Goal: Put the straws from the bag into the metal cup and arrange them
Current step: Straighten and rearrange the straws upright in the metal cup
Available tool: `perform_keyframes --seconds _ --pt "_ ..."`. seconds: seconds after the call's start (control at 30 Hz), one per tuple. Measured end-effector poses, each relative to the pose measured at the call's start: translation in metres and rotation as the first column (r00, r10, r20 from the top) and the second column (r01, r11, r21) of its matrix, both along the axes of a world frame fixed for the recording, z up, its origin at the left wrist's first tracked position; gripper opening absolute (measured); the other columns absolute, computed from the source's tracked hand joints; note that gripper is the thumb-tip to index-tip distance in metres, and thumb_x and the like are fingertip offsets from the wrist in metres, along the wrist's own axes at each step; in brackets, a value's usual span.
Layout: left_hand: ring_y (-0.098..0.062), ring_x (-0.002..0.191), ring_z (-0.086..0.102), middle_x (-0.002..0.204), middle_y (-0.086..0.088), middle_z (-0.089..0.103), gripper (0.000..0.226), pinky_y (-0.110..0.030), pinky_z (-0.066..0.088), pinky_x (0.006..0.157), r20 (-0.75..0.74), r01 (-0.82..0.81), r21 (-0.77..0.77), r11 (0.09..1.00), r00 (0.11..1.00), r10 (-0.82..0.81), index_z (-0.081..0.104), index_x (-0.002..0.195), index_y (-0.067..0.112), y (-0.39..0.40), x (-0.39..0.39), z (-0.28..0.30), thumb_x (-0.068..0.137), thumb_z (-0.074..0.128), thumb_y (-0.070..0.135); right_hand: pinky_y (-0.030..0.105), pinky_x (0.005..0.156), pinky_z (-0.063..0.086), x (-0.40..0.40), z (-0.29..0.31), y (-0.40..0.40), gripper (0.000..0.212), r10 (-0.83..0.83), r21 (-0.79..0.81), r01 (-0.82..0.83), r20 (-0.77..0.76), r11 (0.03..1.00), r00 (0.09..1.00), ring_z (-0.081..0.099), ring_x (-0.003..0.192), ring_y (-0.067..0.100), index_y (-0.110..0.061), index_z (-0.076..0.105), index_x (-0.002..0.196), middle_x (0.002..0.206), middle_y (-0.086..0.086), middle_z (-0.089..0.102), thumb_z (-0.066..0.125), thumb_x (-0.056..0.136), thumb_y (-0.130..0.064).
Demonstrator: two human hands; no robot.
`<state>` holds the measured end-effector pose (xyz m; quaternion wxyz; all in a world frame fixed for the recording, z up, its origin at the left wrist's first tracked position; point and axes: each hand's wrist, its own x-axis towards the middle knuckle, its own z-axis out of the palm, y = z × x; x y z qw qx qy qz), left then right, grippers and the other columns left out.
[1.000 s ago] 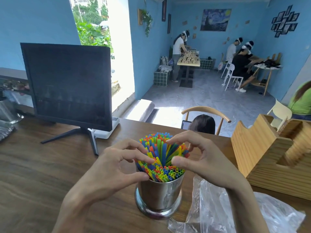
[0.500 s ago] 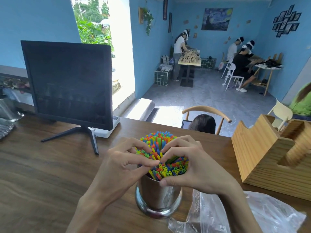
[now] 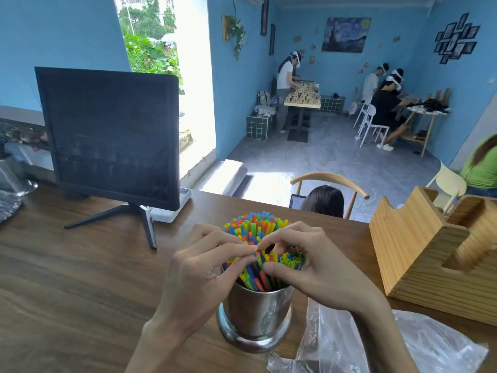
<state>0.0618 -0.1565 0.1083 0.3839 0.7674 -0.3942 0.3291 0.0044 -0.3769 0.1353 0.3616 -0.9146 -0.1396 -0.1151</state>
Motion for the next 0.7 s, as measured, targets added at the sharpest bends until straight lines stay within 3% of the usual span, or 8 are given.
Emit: perform_keyframes --seconds 0.1,0.23,0.33,0.47,0.6,0.7 --pt "-0.015 0.092 0.062 0.093 0.012 0.072 0.013 -0.028 0.053 0.077 0.01 -0.015 0.009 1.0 1.0 0.015 0.082 0.097 0.023 -0.002 0.001 -0.002 0.084 0.081 0.022 0.042 0.105 0.042 -0.002 0.005 -0.002 0.031 0.062 0.045 -0.064 0.034 0.997 0.997 0.056 0.12 0.007 -0.042 0.07 0.109 0.103 -0.024 0.069 0.077 0.082 -0.056" --pt "-0.012 0.091 0.064 0.092 0.013 0.072 0.012 -0.027 0.054 0.074 0.007 -0.001 0.002 1.0 1.0 0.001 0.082 0.093 0.022 -0.002 0.001 -0.001 0.081 0.084 0.023 0.017 0.091 0.045 0.006 0.002 -0.002 0.016 -0.252 0.324 0.176 0.208 0.93 0.945 0.062 0.111 0.004 -0.041 0.07 0.097 0.103 -0.024 0.069 0.068 0.088 -0.055" --pt "-0.01 0.092 0.064 0.093 0.012 0.072 0.013 -0.027 0.055 0.074 -0.014 0.004 0.014 1.0 1.0 -0.004 0.083 0.091 0.022 -0.001 0.001 -0.003 0.079 0.089 0.02 0.011 0.078 0.043 0.022 -0.01 -0.004 0.012 -0.401 0.336 0.341 0.128 0.878 0.907 0.06 0.104 -0.008 -0.044 0.067 0.107 0.104 -0.028 0.068 0.064 0.096 -0.044" --pt "-0.01 0.092 0.065 0.094 0.011 0.071 0.014 -0.028 0.055 0.075 -0.032 0.014 0.005 1.0 0.999 -0.014 0.083 0.09 0.023 -0.003 0.001 -0.004 0.078 0.089 0.018 0.007 0.072 0.046 0.038 -0.021 -0.003 0.024 -0.346 0.291 0.345 -0.047 0.892 0.937 0.06 0.098 -0.015 -0.042 0.067 0.122 0.109 -0.027 0.067 0.063 0.098 -0.043" --pt "-0.011 0.091 0.065 0.093 0.011 0.071 0.017 -0.026 0.055 0.075 -0.046 0.012 -0.001 1.0 0.999 -0.012 0.083 0.09 0.023 -0.004 0.0 -0.002 0.076 0.09 0.017 0.014 0.078 0.051 0.043 -0.021 0.0 0.021 -0.26 0.31 0.289 -0.131 0.906 0.957 0.064 0.099 -0.009 -0.047 0.071 0.115 0.11 -0.024 0.07 0.062 0.099 -0.037" --pt "-0.01 0.091 0.065 0.093 0.011 0.071 0.015 -0.026 0.055 0.075 -0.051 0.01 0.008 1.0 0.999 -0.01 0.083 0.089 0.023 -0.003 0.001 -0.002 0.076 0.089 0.019 0.015 0.077 0.054 0.041 -0.019 0.002 0.015 -0.283 0.297 0.305 -0.116 0.905 0.952 0.065 0.096 -0.009 -0.048 0.071 0.106 0.102 -0.026 0.069 0.063 0.098 -0.038"
